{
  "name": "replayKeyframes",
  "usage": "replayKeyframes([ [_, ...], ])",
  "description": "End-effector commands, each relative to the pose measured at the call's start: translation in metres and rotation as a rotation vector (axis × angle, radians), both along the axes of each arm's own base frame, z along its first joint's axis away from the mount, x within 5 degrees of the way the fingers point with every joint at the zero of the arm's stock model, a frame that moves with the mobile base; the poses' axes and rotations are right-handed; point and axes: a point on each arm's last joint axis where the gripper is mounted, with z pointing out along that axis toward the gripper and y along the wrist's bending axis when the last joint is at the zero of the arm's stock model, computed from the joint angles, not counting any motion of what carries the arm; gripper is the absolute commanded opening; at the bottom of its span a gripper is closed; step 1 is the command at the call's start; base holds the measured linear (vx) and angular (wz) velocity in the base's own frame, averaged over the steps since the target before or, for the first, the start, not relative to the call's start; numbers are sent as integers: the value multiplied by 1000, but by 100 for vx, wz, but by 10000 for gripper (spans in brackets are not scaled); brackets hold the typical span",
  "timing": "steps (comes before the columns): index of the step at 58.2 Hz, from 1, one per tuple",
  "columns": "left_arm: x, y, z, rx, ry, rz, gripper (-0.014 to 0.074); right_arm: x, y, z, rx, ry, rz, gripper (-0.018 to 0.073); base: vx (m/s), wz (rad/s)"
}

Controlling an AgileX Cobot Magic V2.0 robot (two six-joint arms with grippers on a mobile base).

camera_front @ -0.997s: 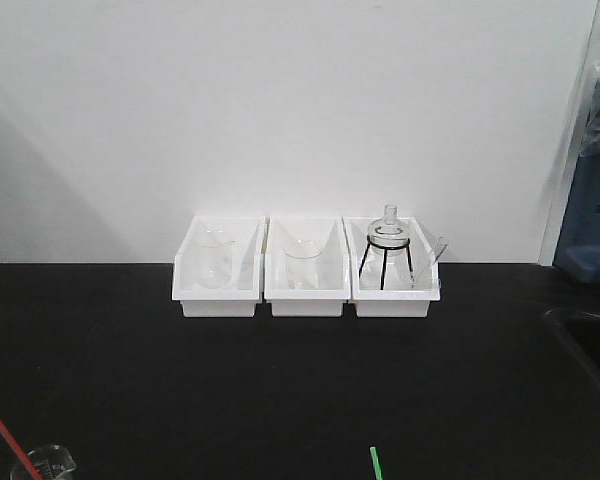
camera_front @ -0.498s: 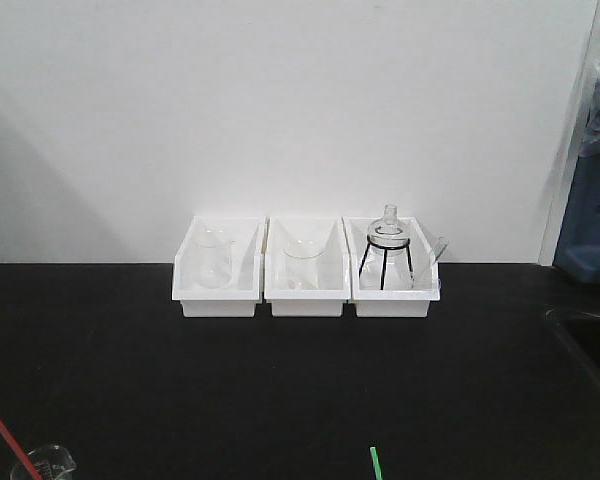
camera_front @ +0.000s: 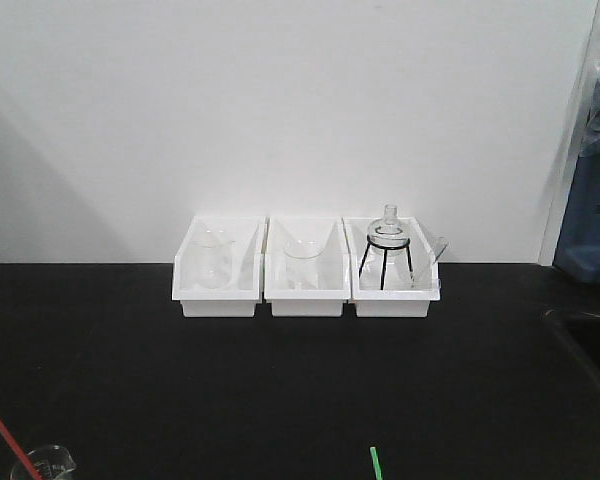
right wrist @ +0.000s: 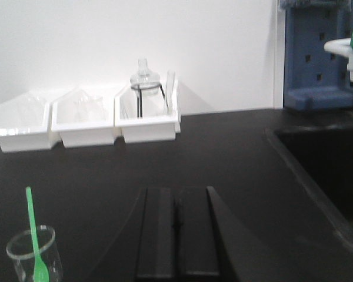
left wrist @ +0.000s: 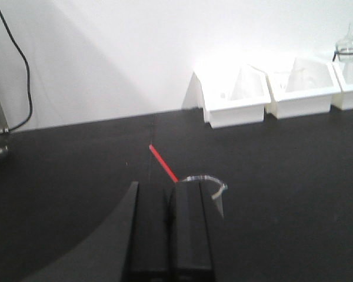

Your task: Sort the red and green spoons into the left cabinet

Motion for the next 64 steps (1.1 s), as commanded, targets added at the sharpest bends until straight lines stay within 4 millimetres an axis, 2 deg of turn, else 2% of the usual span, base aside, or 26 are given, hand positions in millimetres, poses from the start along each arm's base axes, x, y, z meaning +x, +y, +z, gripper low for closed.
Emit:
replayKeyframes([
  [1,-3,1,15,-16,-216,13,-1,-2,1,16,6,-181,16,-3,0,0],
  [10,-11,3,45,-89,-386,13,-1,-8,2,40,12,-337,24,-3,0,0],
  [23,-24,1,111,-91,-354,-10,-1,-22,-1,112,-8,-305,1,-3,0,0],
  [28,-19,1,139,-91,-311,-15,-1,-15,-1,142,-26,-217,-10,-3,0,0],
  [35,8,-1,168,-86,-173,-20,-1,8,-1,173,-27,-76,-15,-3,0,0],
  [38,21,-2,181,-84,-116,-22,-1,24,0,180,-25,-6,-15,-3,0,0],
  [42,41,-3,187,-80,-33,-23,-1,39,0,188,-25,71,-17,-3,0,0],
  [49,68,-5,193,-100,44,-25,-1,66,1,188,-31,224,-21,-3,0,0],
  [64,92,-7,187,-152,108,-31,5,96,2,172,-42,379,-23,0,0,0],
])
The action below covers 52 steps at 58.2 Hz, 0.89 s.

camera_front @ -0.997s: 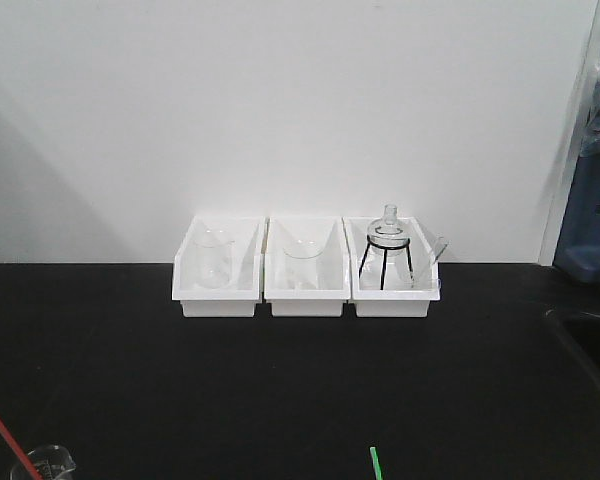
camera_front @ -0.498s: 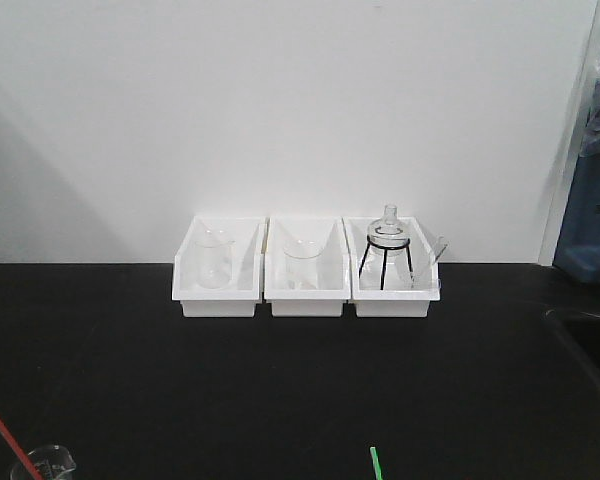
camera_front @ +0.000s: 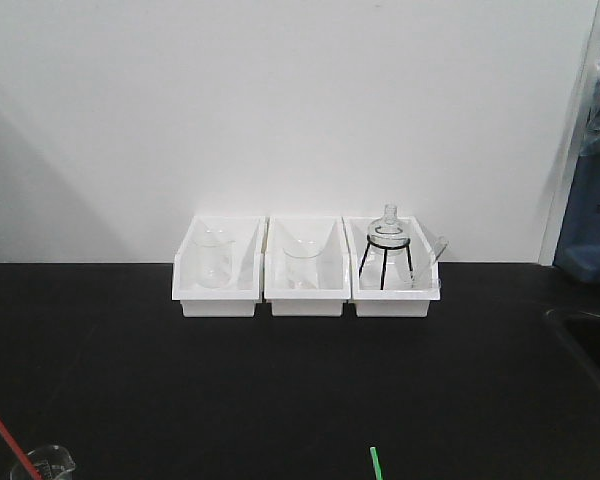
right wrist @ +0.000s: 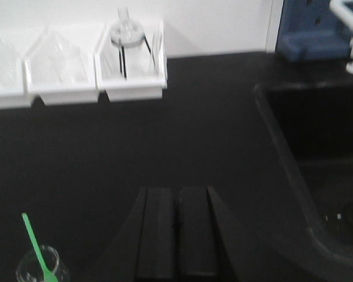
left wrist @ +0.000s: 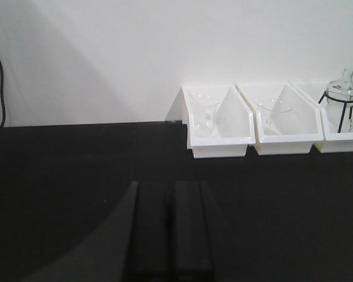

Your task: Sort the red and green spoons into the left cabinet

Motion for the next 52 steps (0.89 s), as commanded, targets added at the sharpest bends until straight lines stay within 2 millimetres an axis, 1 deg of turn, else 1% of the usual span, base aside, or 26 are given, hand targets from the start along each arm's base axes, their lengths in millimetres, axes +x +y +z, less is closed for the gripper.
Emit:
replayKeyframes([
  [1,5,0,18,-33,-103,10,7,8,1,14,-13,-73,10,1,0,0],
  [9,6,0,16,-13,-93,7,48,13,1,11,-22,-51,14,39,0,0],
  [17,6,0,17,3,-97,5,130,15,1,9,-56,-39,29,132,0,0],
  [20,6,0,17,3,-97,5,167,15,1,9,-62,-39,32,198,0,0],
  [23,6,0,17,3,-99,5,224,15,1,9,-61,-40,32,258,0,0],
  [27,6,0,17,3,-98,5,300,15,1,9,-58,-45,32,365,0,0],
  [33,6,0,16,2,-95,5,419,16,2,10,-46,-53,33,564,0,0],
  [38,6,0,17,2,-97,5,496,16,2,11,-45,-68,34,683,0,0],
  [41,6,0,17,2,-99,5,530,16,2,12,-45,-75,34,732,0,0],
  [46,6,0,17,2,-99,5,560,17,3,15,-12,-109,32,729,0,0],
  [52,6,0,17,2,-96,5,561,18,6,18,69,-145,38,719,0,0],
])
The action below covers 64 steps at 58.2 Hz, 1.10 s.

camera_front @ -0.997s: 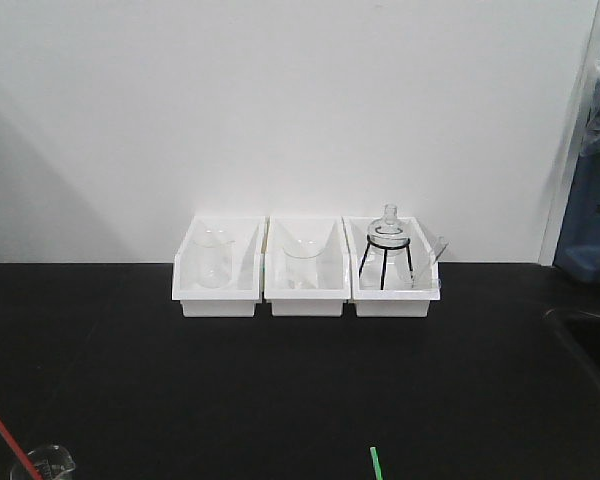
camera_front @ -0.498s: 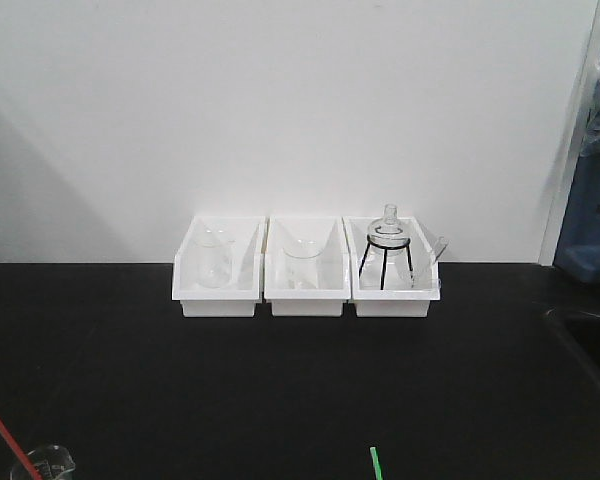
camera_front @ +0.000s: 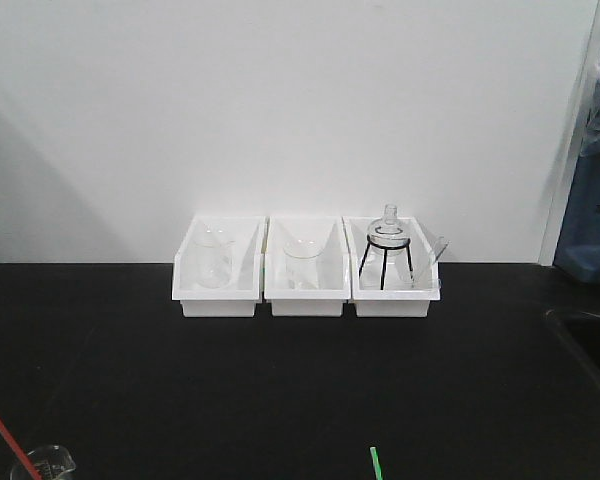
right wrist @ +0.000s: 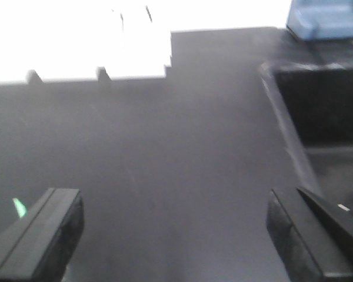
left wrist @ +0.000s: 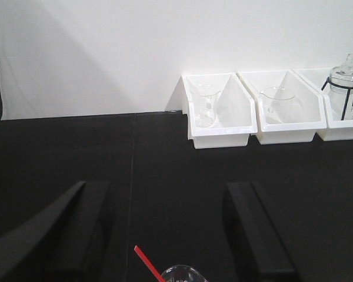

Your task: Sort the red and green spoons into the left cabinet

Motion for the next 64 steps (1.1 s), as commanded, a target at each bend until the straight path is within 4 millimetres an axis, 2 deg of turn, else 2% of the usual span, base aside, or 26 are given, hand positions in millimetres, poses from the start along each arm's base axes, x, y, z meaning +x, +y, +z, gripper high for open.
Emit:
replayKeyframes([
  [1,0,1,20,-22,-118,10,561,3,3,23,59,-154,10,716,0,0],
  [13,-1,0,17,-22,-86,5,562,15,12,21,17,-108,132,647,0,0],
  [26,-1,0,14,-18,-55,0,562,64,37,23,-1,-7,425,575,0,0],
  [31,-1,0,13,-6,-41,-1,562,88,43,17,-12,48,508,573,0,0],
  [42,-2,-1,10,1,-7,-6,562,132,49,-11,-21,166,566,573,0,0],
  [47,-2,-1,8,2,11,-9,562,148,57,-33,-19,227,584,573,0,0],
  [55,-3,-1,7,2,24,-11,562,161,85,-64,-66,297,660,573,0,0],
  [64,-3,-1,6,3,35,-13,562,171,106,-87,-45,337,640,573,0,0],
])
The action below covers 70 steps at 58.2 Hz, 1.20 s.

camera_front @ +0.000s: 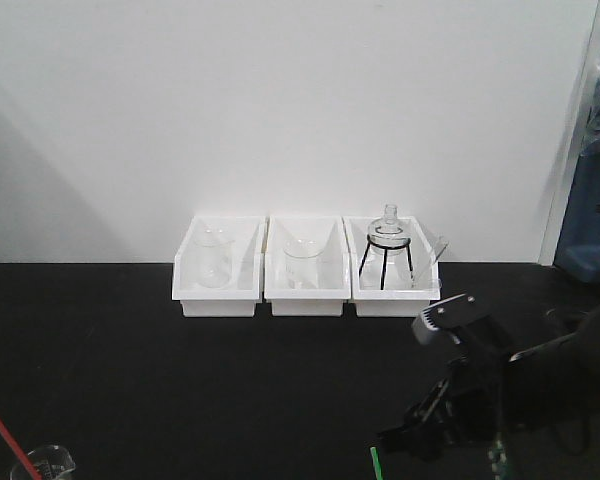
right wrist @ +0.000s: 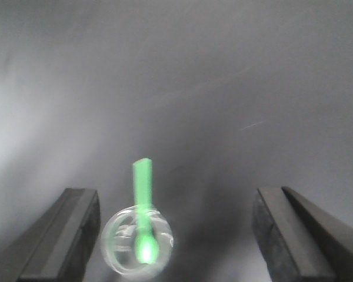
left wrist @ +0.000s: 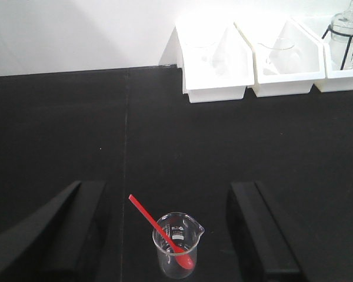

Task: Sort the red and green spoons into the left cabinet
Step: 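Reach the right gripper down and grasp the green spoon from its beaker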

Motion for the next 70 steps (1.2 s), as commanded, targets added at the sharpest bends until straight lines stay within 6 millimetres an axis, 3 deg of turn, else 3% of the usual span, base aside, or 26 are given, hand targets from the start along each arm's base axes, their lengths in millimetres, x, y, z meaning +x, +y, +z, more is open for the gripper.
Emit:
replayKeyframes([
  [1,1,0,19,-15,-105,8,562,8,8,14,38,-76,-56,573,0,0],
  [16,1,0,17,-13,-87,6,562,13,27,-13,31,-3,-40,573,0,0],
  [32,0,1,16,3,-77,6,562,20,30,-34,50,55,-75,573,0,0],
  [48,0,1,15,8,-68,5,562,22,29,-40,42,60,-85,531,0,0],
  [57,0,1,15,8,-68,5,562,23,29,-40,45,57,-95,435,0,0],
  [70,0,1,15,8,-69,5,562,23,29,-41,52,69,-106,179,0,0],
])
